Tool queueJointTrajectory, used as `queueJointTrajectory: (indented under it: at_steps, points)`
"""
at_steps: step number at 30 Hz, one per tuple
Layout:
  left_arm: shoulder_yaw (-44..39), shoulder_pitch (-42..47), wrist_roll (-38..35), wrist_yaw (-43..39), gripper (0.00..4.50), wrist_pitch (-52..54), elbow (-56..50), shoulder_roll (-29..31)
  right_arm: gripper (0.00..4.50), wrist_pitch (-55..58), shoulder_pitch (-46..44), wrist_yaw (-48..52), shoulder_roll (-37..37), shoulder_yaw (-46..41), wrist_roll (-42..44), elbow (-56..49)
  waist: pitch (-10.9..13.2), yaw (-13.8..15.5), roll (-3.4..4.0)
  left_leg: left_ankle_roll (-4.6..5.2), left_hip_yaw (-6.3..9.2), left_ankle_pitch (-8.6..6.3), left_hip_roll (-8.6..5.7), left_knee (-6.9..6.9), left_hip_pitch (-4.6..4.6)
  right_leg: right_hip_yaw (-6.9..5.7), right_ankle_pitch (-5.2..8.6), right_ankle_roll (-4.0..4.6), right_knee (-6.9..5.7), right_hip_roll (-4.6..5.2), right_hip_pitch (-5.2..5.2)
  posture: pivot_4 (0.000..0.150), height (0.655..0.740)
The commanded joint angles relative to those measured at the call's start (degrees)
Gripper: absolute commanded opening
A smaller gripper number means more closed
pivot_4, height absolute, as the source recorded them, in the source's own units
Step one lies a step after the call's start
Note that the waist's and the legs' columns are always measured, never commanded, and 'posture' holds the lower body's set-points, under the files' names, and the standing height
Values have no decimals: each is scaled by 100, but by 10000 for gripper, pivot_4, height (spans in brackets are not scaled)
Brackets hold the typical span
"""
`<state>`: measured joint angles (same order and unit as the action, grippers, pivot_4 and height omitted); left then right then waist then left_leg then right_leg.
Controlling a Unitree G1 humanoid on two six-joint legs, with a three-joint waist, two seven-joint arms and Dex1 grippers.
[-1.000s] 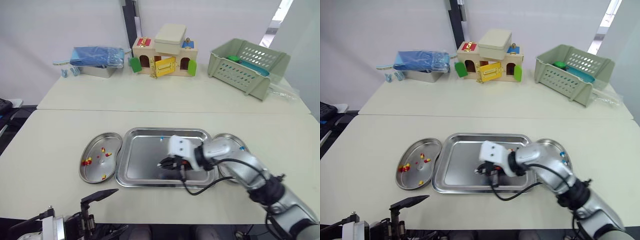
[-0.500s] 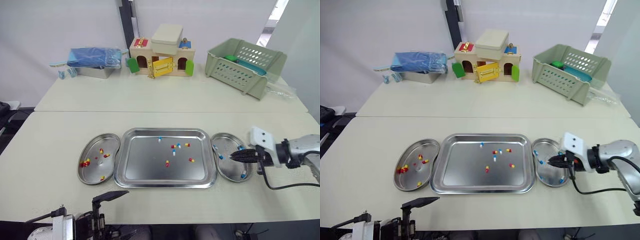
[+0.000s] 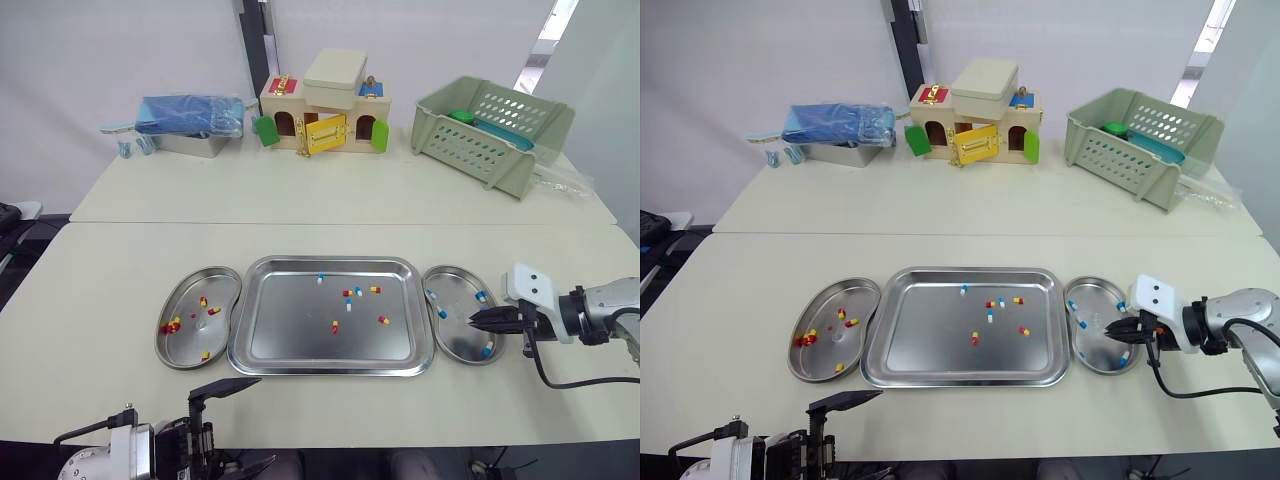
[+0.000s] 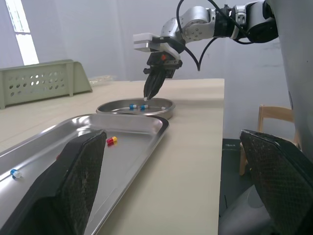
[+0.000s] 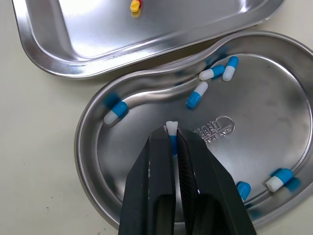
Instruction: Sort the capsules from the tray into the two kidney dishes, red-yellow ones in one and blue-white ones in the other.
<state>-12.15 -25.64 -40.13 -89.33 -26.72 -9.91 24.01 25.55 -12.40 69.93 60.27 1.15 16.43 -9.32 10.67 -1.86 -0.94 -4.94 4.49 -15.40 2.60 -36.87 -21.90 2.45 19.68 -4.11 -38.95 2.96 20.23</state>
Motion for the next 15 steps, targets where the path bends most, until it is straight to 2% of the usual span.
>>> queueJointTrajectory:
  at_steps: [1,5,7,15]
  points:
    - [-38,-53,-23,56,45000,-113,-24,32,98,-110,-64,82,116,-107,-28,-3,0,0,0,0,0,0,0,0,0,0,0,0,0,0,0,1500,7400]
    - [-27,-105,-15,45,45000,-179,-4,5,98,-125,-86,136,137,-111,-19,44,0,0,0,0,0,0,0,0,0,0,0,0,0,0,0,1500,7400]
    - [-18,-114,-14,57,45000,-208,5,5,6181,-131,-103,157,136,-112,-25,70,0,0,0,0,0,0,0,0,0,0,0,0,0,0,0,1500,7400]
    - [-38,-156,-65,11,45000,-291,96,19,25701,-123,-123,185,117,-141,20,87,0,1,0,0,0,0,0,0,0,0,0,0,0,0,0,1500,7400]
